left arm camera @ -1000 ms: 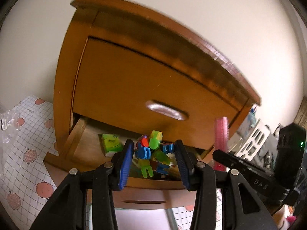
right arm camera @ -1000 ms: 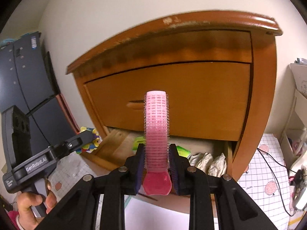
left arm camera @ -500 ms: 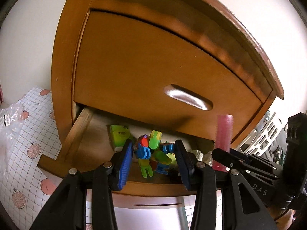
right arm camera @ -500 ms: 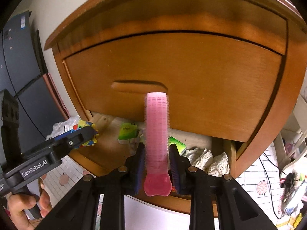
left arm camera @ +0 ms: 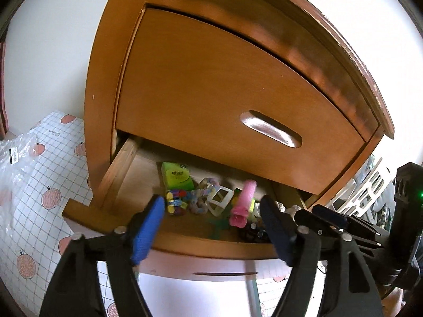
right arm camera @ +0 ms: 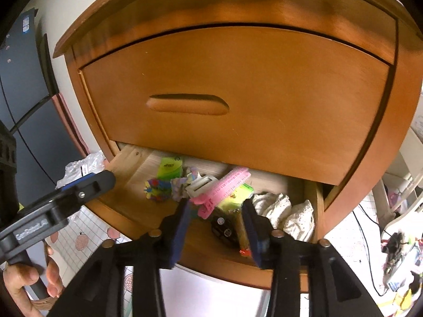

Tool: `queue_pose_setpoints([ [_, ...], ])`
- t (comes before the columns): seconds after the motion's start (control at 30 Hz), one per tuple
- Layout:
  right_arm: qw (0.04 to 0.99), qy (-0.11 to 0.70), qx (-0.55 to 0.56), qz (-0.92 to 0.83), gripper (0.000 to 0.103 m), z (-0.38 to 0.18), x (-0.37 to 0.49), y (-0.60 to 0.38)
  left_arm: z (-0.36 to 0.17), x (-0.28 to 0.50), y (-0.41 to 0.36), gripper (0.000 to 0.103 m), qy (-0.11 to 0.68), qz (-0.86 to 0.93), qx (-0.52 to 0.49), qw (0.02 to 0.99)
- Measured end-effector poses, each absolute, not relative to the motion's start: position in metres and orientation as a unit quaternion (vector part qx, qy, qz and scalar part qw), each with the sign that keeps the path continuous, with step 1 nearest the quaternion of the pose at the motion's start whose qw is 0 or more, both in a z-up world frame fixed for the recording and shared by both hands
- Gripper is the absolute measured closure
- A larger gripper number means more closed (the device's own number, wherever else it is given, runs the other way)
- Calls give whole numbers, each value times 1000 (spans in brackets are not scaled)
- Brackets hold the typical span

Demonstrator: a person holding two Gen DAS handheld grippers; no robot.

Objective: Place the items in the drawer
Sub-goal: 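Open the left tool to drop the blocks while the right tool releases the comb, then push the lower drawer shut with both tools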

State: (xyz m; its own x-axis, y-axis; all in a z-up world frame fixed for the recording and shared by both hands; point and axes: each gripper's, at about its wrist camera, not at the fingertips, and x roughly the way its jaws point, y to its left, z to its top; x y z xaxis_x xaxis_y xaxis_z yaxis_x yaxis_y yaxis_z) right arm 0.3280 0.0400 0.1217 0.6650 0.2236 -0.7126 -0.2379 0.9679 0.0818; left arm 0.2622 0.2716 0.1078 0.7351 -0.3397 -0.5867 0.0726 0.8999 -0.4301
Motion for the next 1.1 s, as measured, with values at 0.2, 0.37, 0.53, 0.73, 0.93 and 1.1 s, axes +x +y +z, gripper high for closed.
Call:
queue_pose_setpoints([
  [0.2, 914, 389, -6, 119, 26, 121, 321, 37, 100, 256, 273, 19, 357, -79, -183, 913],
  [0.37, 918, 381, -16, 112, 8, 124, 310, 38, 101, 243, 274, 11, 349, -70, -178, 917],
  [0.53, 921, 373, -23, 109, 1, 128, 296, 36, 103, 231, 275, 5, 335, -64, -176, 923],
  [0.73, 923, 367, -32, 107, 0, 129, 279, 37, 103, 215, 275, 0, 326, -61, -168, 928],
  [0.93, 922, 373, -28, 101, 0, 120, 264, 36, 94, 206, 273, 0, 337, -60, -168, 924],
  [1.1, 918, 385, -26, 87, 0, 108, 260, 34, 81, 206, 270, 0, 353, -60, -158, 920],
])
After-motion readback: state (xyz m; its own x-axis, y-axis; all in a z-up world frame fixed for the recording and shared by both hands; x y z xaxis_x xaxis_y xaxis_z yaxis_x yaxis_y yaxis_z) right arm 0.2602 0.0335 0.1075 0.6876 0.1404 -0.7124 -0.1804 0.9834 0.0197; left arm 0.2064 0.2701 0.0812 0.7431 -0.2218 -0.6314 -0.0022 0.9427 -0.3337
